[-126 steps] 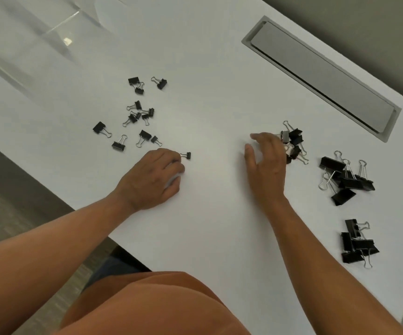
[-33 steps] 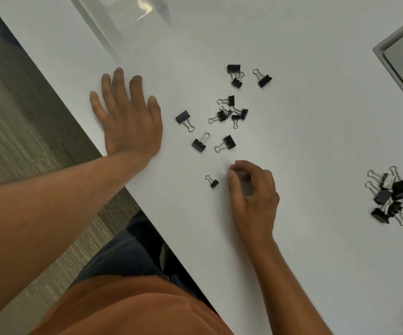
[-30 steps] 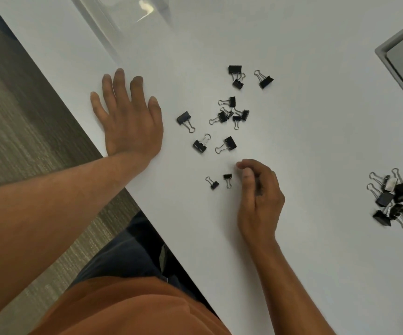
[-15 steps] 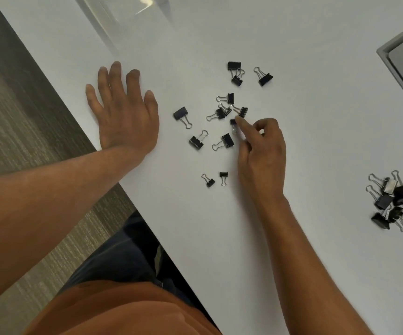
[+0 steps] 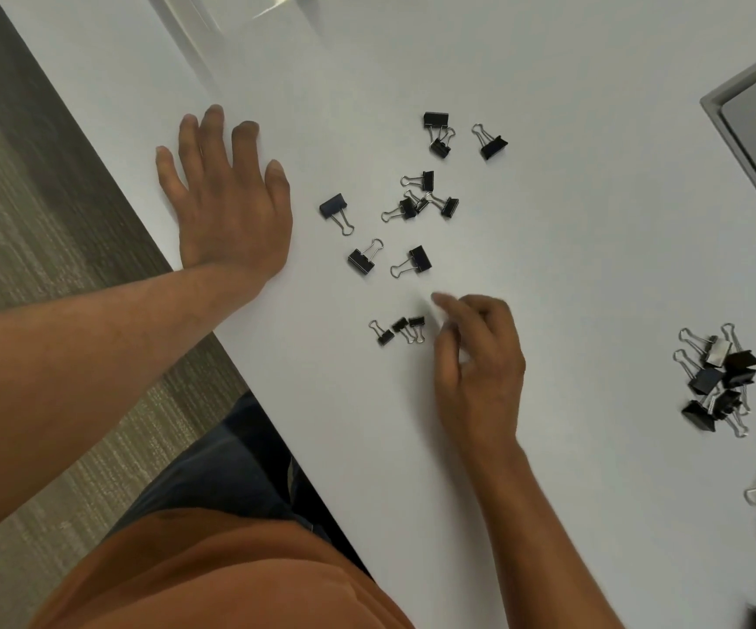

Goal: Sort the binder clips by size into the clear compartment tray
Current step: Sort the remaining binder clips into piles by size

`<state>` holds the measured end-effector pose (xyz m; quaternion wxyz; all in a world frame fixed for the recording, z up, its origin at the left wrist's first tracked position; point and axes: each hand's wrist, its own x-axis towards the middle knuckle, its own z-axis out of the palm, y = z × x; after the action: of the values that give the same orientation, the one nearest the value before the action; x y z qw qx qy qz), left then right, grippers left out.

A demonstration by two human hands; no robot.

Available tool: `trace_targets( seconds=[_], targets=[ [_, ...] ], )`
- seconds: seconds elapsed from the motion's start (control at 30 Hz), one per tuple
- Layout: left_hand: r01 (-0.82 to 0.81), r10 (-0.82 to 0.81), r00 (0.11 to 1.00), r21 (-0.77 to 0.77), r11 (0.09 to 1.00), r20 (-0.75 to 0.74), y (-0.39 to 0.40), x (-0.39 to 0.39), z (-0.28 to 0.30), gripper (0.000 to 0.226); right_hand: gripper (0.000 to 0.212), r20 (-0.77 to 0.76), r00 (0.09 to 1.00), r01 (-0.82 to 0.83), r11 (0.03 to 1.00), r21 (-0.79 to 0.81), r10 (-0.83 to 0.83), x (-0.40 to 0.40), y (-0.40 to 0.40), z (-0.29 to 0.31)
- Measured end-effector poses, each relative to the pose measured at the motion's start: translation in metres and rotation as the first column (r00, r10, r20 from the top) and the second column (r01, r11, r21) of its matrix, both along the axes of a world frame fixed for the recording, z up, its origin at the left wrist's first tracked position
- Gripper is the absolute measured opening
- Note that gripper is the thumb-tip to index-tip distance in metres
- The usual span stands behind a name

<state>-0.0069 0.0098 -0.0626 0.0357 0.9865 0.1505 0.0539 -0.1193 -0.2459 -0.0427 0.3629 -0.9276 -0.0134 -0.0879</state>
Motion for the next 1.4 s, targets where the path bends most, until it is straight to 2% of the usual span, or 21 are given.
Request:
trace_targets(
  seconds=[0.1,0.2,0.3,0.5,0.67,0.77,0.93,1.03,1.1,1.2,1.33,1.4],
  targets=[
    [0.001,-0.001,1.0,0.005,1.0,0.004,0.0,0.0,0.0,0.047,0.044,-0.039,0.999,-0.034,0.999,-0.007,0.034,0.036,0.001,0.006],
    [0.005,-0.005,1.0,0.004,1.0,0.007,0.0,0.0,0.0,0.048,0.055,-0.089,0.991,-0.116,0.976,-0.182,0.101,0.077,0.008,0.008],
    [0.003,-0.003,1.0,-0.005,1.0,0.012,0.001,-0.001,0.0,0.047,0.053,-0.068,0.988,-0.154,0.95,-0.271,0.141,0.095,0.013,0.008],
    [-0.006,0.006,1.0,0.0,1.0,0.005,0.0,0.001,0.0,0.047,0.041,-0.041,0.99,-0.141,0.968,-0.206,0.135,0.078,-0.001,-0.001],
    [-0.012,0.012,1.0,0.0,1.0,0.0,0.001,0.0,-0.001,0.048,0.034,-0.047,0.999,-0.009,0.99,-0.138,0.002,0.026,-0.019,-0.002],
    [-0.004,0.004,1.0,0.023,1.0,0.0,0.0,0.0,-0.002,0.048,0.031,-0.057,0.998,0.013,0.992,-0.129,-0.021,-0.001,-0.018,-0.002],
    [-0.005,0.005,1.0,0.006,1.0,0.007,0.0,0.0,-0.003,0.047,0.032,-0.056,0.998,-0.017,0.993,-0.114,0.011,-0.018,0.001,-0.001],
    [-0.002,0.002,1.0,0.014,1.0,0.01,0.001,0.001,-0.004,0.046,0.045,-0.094,0.987,-0.142,0.98,-0.137,0.13,-0.017,0.017,-0.002],
    [0.0,0.0,1.0,0.005,1.0,0.009,0.001,0.002,-0.004,0.046,0.041,-0.099,0.969,-0.241,0.957,-0.165,0.227,-0.015,0.024,-0.007],
    [-0.002,0.002,1.0,-0.022,1.0,0.015,0.002,0.001,-0.002,0.046,0.029,-0.05,0.961,-0.276,0.947,-0.162,0.272,-0.017,0.022,-0.016],
    [0.015,-0.013,1.0,-0.091,0.996,0.025,0.001,0.0,-0.001,0.047,0.029,-0.002,0.954,-0.296,0.937,-0.184,0.301,-0.025,0.008,-0.015],
    [0.046,-0.03,0.996,-0.192,0.98,0.086,0.001,-0.002,0.007,0.045,0.032,-0.005,0.948,-0.313,0.93,-0.193,0.318,-0.028,-0.008,-0.009]
  ],
)
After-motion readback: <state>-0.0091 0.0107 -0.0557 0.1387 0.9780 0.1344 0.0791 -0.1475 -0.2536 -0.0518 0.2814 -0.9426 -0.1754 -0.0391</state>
